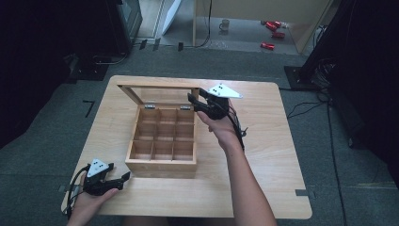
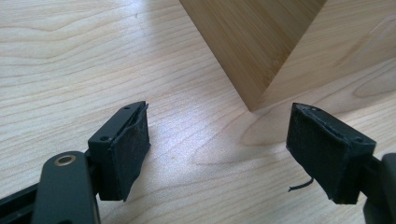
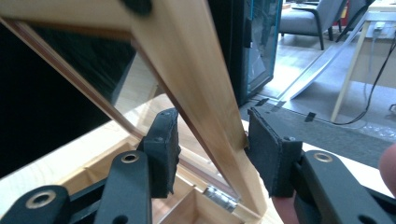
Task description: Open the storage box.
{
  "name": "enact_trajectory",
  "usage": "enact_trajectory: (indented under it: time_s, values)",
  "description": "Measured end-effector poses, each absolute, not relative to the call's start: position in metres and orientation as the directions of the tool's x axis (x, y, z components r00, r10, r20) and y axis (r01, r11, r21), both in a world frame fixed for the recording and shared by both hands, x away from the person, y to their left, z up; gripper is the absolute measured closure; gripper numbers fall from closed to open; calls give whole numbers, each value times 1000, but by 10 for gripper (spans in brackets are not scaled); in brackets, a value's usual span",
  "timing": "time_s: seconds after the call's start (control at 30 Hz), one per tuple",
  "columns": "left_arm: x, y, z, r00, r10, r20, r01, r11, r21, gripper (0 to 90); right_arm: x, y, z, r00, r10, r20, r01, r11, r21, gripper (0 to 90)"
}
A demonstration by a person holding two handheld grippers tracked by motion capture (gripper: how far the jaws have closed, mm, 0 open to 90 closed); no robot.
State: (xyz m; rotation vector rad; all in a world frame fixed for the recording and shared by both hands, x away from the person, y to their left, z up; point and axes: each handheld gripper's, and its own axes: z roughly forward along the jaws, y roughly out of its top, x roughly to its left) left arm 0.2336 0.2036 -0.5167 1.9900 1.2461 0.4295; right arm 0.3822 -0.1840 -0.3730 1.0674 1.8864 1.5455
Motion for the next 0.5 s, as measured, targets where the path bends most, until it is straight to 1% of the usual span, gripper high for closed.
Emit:
enact_trajectory:
  time_s: [0.07, 0.23, 0.33, 0.37, 0.5]
  values:
    - [234, 203, -517, 473, 875, -98, 628, -257, 734, 220, 386, -182, -375, -574, 814, 88, 258, 78, 963, 567]
    - [234, 204, -517, 476, 874, -100, 629, -258, 734, 220, 397, -181, -379, -558, 825, 85, 262, 79, 962, 588]
    - [234, 204, -517, 475, 874, -101, 628, -257, 734, 220, 401, -177, -381, -534, 845, 31, 242, 118, 963, 609]
    - [234, 204, -517, 476, 874, -100, 628, -258, 734, 221, 403, -175, -380, -518, 855, -2, 227, 141, 964, 626]
    - [234, 204, -517, 476, 873, -102, 628, -257, 734, 221, 408, -174, -380, -501, 865, -2, 228, 134, 964, 651]
